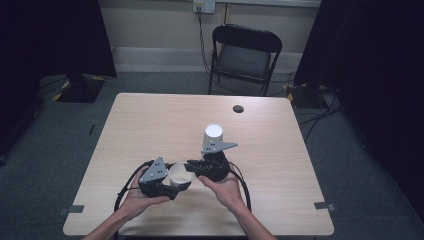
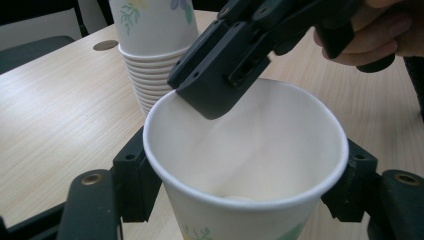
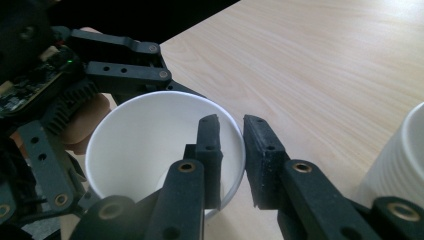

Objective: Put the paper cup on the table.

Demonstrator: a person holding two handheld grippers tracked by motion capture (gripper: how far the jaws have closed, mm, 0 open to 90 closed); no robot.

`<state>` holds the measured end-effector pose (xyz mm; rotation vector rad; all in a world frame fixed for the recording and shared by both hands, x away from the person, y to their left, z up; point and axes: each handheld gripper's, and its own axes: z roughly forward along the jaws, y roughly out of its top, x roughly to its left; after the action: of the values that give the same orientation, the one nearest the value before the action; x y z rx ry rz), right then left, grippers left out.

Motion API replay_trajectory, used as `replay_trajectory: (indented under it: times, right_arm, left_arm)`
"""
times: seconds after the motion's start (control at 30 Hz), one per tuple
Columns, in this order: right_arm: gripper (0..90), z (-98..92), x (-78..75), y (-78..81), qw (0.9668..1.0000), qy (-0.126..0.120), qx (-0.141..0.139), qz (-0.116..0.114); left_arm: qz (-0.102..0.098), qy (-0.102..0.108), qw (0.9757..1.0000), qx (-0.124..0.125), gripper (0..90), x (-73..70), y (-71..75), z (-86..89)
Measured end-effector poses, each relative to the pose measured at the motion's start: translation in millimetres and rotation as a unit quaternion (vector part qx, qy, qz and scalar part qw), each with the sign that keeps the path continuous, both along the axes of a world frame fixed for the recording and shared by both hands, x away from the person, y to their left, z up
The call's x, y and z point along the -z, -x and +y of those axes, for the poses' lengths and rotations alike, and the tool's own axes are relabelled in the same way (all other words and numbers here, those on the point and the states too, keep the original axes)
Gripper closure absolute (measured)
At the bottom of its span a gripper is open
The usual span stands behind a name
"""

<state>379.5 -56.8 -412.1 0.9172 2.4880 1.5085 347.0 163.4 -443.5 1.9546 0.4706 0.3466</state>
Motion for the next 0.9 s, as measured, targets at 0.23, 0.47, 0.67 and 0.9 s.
replay_trajectory:
  times: [0.23, 0.47, 0.67, 0.9]
  right_arm:
    - [72.4, -5.6, -3.1, 0.9, 0.9998, -0.014, 0.009, -0.014]
    - [65.6, -19.6, -8.2, 7.4, 0.999, -0.029, 0.013, -0.032]
    - [58.2, -28.8, -4.7, 9.9, 0.9989, -0.031, 0.017, -0.033]
    - [51.9, -44.9, 4.4, 17.9, 0.9987, -0.012, 0.028, -0.042]
  left_arm:
    - [0.012, 0.013, 0.9995, -0.027, 31.1, 2.0, -8.5, 9.4]
    - [0.015, 0.023, 0.9979, -0.058, 31.7, 2.3, -14.6, 20.3]
    - [0.023, 0.032, 0.9969, -0.069, 32.0, 2.4, -17.5, 25.6]
    - [0.019, 0.029, 0.9949, -0.094, 32.2, -2.6, -23.7, 35.6]
